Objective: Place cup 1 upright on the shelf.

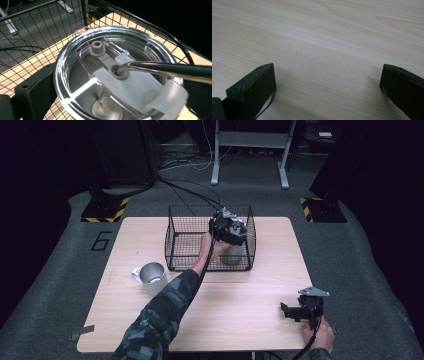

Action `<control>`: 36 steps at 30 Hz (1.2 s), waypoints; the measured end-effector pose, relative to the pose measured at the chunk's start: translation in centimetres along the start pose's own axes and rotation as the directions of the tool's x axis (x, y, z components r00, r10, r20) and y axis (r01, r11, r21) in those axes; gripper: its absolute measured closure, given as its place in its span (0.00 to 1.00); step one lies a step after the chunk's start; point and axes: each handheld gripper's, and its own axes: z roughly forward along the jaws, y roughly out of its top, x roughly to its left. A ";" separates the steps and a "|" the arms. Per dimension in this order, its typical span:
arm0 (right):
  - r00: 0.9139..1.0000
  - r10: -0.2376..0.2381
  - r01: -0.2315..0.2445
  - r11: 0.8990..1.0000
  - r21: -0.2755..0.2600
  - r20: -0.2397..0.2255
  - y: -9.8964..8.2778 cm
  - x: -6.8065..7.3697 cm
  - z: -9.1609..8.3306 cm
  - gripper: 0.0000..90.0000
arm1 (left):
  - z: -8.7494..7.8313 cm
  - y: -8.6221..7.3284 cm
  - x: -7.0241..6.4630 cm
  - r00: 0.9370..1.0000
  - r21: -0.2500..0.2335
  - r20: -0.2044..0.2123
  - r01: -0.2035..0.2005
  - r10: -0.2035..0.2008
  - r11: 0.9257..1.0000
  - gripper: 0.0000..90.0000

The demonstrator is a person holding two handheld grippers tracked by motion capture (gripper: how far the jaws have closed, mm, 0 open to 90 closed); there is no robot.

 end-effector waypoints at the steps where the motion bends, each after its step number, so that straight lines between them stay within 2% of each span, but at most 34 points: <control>1: 1.000 0.000 0.000 1.000 0.000 0.000 0.0 0.0 0.0 0.00 | -0.3 0.0 0.0 1.000 -0.009 0.010 0.008 -0.008 1.000 0.00; 5: 1.000 0.001 -0.001 1.000 0.001 0.000 0.0 0.0 0.0 0.00 | -1.8 -0.1 0.1 0.999 -0.042 0.038 0.023 -0.022 0.999 0.00; 10: 1.000 0.002 -0.002 1.000 -0.004 0.004 0.0 0.0 0.0 0.00 | -3.5 -0.4 0.2 0.999 -0.046 0.039 0.013 -0.011 0.999 0.00; 11: 1.000 0.001 -0.001 1.000 -0.005 0.004 0.0 0.0 0.0 0.00 | -3.7 -0.4 0.2 1.000 -0.042 0.029 0.011 -0.010 0.999 0.00; 14: 1.000 -0.002 0.002 1.000 -0.004 0.005 0.0 0.0 0.0 0.00 | -4.8 -0.8 0.2 0.999 -0.040 0.023 0.030 -0.029 0.999 0.00; 17: 1.000 -0.003 0.003 1.000 -0.003 0.003 0.0 0.0 0.0 0.00 | -6.2 -1.3 0.1 1.000 -0.051 0.022 0.023 -0.022 0.998 0.00; 19: 1.000 -0.004 0.004 1.000 -0.003 0.004 0.0 0.0 0.0 0.00 | -7.3 -1.6 -0.1 1.000 -0.043 0.016 -0.008 0.009 0.999 0.00; 28: 1.000 -0.003 0.003 1.000 -0.004 0.004 0.0 0.0 0.0 0.00 | -11.2 -3.3 -1.4 0.997 -0.045 0.001 -0.075 0.075 0.996 0.00; 32: 1.000 -0.003 0.003 1.000 -0.004 0.004 0.0 0.0 0.0 0.00 | -12.7 -4.5 -1.6 0.996 -0.042 -0.006 -0.087 0.087 0.995 0.00; 36: 1.000 -0.003 0.003 1.000 -0.004 0.004 0.0 0.0 0.0 0.00 | -13.9 -5.7 -1.7 0.998 -0.042 -0.014 -0.068 0.068 0.997 0.00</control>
